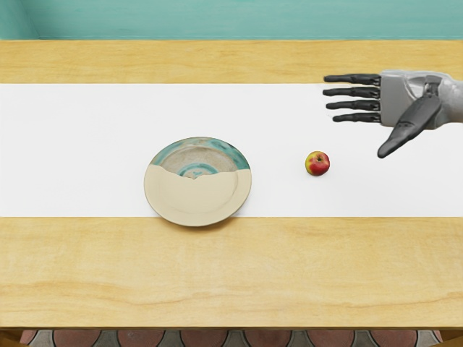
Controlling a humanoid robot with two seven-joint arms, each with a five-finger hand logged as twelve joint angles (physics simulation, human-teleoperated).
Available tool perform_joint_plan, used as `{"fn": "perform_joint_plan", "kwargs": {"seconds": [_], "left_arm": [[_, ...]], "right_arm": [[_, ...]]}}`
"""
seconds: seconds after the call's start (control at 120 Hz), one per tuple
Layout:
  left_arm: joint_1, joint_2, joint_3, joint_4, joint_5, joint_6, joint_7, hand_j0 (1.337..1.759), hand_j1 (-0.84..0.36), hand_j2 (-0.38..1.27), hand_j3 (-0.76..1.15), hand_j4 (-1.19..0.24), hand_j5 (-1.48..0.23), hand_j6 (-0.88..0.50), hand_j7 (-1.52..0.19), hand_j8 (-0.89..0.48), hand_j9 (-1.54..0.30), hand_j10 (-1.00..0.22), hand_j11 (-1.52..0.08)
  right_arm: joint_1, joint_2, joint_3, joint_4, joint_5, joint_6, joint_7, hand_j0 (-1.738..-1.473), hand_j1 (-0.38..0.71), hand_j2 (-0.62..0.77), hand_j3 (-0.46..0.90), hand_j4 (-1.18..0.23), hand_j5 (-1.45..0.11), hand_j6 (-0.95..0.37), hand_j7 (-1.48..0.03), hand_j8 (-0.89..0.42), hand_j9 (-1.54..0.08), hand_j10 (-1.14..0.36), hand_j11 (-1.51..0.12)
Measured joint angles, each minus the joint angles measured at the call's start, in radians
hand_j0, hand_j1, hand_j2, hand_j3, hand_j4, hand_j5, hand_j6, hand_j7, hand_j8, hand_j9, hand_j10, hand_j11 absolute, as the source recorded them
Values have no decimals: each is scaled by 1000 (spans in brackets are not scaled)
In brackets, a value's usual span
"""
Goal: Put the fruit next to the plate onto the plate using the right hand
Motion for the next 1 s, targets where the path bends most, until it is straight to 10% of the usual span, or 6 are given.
{"fn": "perform_joint_plan", "kwargs": {"seconds": [0.292, 0.592, 1.0], "left_arm": [[0, 0, 0, 0, 0, 0, 0, 1658, 73, 47, 0, -230, -299, -230, -299, -230, -299, -230, -299], [0, 0, 0, 0, 0, 0, 0, 1658, 73, 46, 0, -230, -299, -230, -299, -230, -299, -230, -299], [0, 0, 0, 0, 0, 0, 0, 1658, 73, 46, 0, -230, -299, -230, -299, -230, -299, -230, -299]], "right_arm": [[-3, 6, 6, 18, -60, 0, 4, -1658, -315, -5, 0, -27, -37, -27, -37, -27, -37, -28, -37], [-1, 57, 107, 183, -643, -267, 0, -1658, -315, -5, 0, -31, -38, -31, -38, -31, -38, -31, -38], [5, 176, -23, 233, -855, -683, -278, -1658, -316, -4, 0, -33, -39, -35, -38, -34, -38, -33, -38]]}}
